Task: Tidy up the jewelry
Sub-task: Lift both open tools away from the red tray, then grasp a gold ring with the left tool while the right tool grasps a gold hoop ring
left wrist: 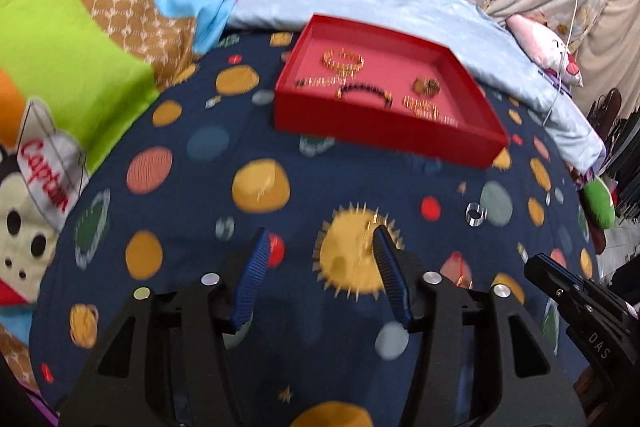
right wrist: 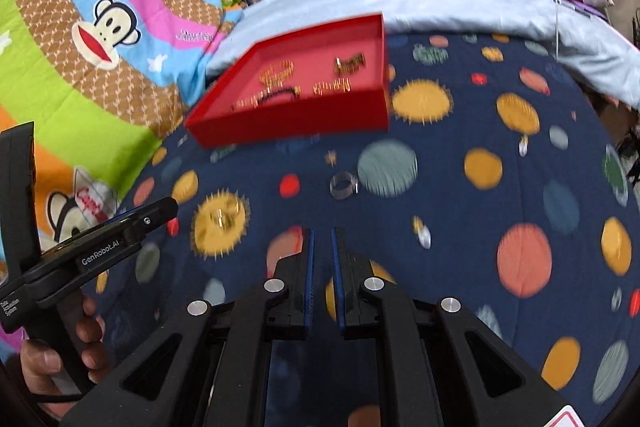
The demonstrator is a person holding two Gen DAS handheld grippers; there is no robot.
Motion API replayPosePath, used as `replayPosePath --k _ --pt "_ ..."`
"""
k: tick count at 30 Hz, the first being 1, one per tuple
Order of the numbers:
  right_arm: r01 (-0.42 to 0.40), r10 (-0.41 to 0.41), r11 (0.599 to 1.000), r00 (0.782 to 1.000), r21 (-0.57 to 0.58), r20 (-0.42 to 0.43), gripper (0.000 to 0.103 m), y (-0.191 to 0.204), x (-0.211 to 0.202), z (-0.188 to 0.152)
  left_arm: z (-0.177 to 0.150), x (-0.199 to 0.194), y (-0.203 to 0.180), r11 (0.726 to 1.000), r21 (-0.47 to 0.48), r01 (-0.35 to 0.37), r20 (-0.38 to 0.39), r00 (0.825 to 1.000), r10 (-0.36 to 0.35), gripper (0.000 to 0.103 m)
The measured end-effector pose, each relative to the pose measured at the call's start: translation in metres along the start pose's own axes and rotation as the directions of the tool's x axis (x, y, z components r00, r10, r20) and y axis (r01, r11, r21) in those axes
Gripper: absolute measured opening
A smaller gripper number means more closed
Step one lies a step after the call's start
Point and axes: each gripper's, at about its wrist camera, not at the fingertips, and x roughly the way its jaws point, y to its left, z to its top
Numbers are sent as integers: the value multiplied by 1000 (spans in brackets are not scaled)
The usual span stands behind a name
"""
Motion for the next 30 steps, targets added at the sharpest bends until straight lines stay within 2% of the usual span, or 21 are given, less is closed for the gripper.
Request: replayPosePath --k 7,18,21,23,26,30 --pt "-2 3 1000 999 14 -41 9 -1 3 -21 -17 10 -6 1000 16 -2 -37 999 3 55" --pt "-8 8 1000 999 6 -45 9 3 5 -21 -8 29 -29 998 53 33 -27 999 -32 54" --pt "-9 9 1000 999 7 -44 9 3 6 -20 -6 36 -31 997 62 48 -37 998 -46 43" --pt "-9 10 1000 999 7 -44 9 2 6 -20 -6 40 -32 996 57 63 -50 997 -60 31" --pt "-10 11 1000 999 10 -44 9 2 7 -19 -6 41 -31 996 53 71 -51 996 -68 19" --pt "-12 13 1000 999 11 -47 9 1 8 -17 -6 40 -30 996 44 83 -52 995 -80 19"
